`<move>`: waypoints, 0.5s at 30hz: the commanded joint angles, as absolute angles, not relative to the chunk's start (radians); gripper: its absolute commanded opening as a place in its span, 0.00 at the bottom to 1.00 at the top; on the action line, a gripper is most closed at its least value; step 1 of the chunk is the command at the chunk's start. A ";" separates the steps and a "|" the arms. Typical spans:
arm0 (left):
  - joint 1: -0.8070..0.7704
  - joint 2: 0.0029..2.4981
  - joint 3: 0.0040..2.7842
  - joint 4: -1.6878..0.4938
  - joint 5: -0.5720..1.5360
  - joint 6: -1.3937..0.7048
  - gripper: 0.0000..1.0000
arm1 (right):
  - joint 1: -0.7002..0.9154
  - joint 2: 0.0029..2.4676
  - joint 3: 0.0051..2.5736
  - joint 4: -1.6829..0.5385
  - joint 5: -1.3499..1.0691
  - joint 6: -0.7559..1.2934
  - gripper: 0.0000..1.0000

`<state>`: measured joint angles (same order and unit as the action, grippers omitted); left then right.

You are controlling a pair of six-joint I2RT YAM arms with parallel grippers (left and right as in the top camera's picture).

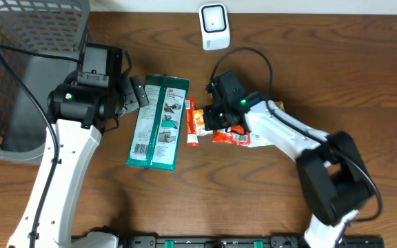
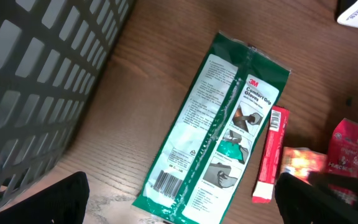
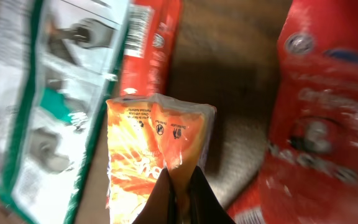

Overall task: Scan the item barcode
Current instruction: 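Grasp the orange tissue pack with the right gripper, then lift the tissue pack and hold it in front of the white scanner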

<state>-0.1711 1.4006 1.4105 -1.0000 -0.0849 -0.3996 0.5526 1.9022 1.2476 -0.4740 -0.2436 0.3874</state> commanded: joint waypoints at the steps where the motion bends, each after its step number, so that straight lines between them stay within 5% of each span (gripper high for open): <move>1: -0.169 1.394 1.411 -1.006 -0.098 -0.405 0.96 | 0.547 1.789 1.245 -0.505 -0.234 0.315 0.01; 8: -0.169 1.394 1.411 -1.006 -0.098 -0.405 0.96 | 0.527 1.666 1.312 -0.683 -0.154 0.298 0.01; 15: -0.169 1.394 1.411 -1.006 -0.098 -0.405 0.96 | 0.465 1.705 1.769 -1.141 0.004 0.218 0.01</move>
<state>-0.1711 1.4006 1.4105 -1.0012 -0.0853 -0.3996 0.4862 1.6955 1.5665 -1.0454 -0.1291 0.2726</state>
